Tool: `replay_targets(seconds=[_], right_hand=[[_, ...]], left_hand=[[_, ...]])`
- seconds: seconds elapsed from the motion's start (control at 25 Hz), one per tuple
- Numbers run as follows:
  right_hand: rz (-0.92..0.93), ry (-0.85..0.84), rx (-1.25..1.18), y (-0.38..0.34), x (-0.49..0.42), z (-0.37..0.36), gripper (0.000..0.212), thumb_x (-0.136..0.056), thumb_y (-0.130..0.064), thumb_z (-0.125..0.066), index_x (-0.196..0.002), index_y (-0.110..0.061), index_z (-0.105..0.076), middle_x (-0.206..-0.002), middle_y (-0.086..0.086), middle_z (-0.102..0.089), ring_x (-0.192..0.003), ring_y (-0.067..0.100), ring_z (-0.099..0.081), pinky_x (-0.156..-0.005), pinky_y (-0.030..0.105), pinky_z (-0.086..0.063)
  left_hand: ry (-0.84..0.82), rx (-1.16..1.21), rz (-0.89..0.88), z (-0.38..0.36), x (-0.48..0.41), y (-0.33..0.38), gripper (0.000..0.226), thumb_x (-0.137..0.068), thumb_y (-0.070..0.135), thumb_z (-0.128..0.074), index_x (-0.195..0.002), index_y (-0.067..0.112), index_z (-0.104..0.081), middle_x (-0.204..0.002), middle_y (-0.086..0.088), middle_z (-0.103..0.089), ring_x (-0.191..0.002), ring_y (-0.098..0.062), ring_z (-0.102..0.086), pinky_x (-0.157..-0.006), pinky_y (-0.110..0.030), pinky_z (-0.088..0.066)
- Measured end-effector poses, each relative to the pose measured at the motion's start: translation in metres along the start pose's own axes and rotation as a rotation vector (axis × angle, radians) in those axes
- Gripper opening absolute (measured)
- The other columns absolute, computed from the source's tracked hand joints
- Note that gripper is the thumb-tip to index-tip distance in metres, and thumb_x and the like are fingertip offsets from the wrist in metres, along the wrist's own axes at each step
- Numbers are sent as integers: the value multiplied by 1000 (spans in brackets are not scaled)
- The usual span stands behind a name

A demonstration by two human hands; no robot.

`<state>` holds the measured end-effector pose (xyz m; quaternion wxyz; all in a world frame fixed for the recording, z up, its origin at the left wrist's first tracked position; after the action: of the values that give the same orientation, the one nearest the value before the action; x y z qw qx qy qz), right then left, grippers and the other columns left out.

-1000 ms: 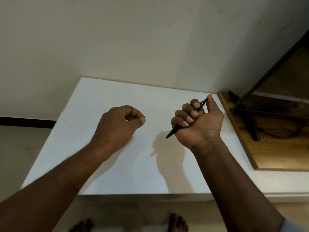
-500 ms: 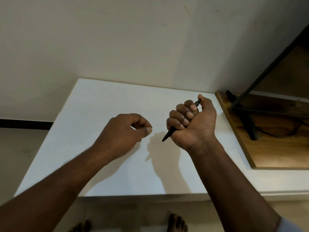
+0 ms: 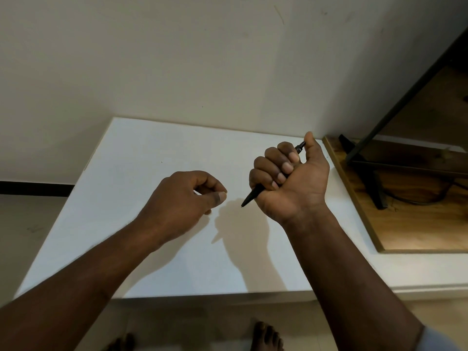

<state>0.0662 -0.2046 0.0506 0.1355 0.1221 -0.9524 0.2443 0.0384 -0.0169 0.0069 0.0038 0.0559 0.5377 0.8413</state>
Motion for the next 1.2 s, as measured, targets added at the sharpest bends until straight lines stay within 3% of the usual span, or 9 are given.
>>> replay_targets(seconds=[0.36, 0.76, 1.04, 1.2], right_hand=[[18, 9, -56, -8, -1, 1, 53, -99, -51, -49, -58, -20, -38, -50, -8, -28, -38, 10, -21, -41, 23, -13], [82, 51, 22, -7, -2, -2, 46, -96, -39, -47, -55, -20, -37, -50, -7, -26, -38, 10, -19, -38, 22, -14], [69, -5, 42, -3, -1, -2, 55, -101, -52, -47, -57, -21, -36, -48, -6, -25, -38, 10, -19, -41, 22, -13], [61, -23, 51, -1, -2, -2, 56, -100, -53, -47, -57, -21, -34, -48, -6, -23, -37, 10, -18, -42, 23, -11]], left_hand=[[-183, 222, 10, -5, 7, 16, 20, -96, 44, -66, -93, 31, -82, -94, 6, -83, -78, -12, -76, -70, -30, -52], [-247, 263, 5, -7, 10, 17, 20, -97, 39, -63, -94, 33, -82, -96, 2, -83, -78, -14, -76, -69, -32, -52], [-248, 297, 12, -7, 11, 20, 30, -84, 53, -62, -93, 32, -82, -95, 1, -83, -78, -14, -77, -70, -33, -53], [-255, 294, 24, -8, 12, 18, 23, -95, 43, -63, -94, 30, -83, -95, 0, -83, -78, -14, -76, -70, -33, -53]])
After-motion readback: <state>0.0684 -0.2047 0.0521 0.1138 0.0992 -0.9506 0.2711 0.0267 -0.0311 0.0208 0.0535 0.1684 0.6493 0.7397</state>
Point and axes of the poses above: each hand's wrist, its own x-axis away from the middle knuckle, its own z-axis out of the back of the hand, y = z × x, the point moved 2 cm from there along -x, towards the middle knuckle
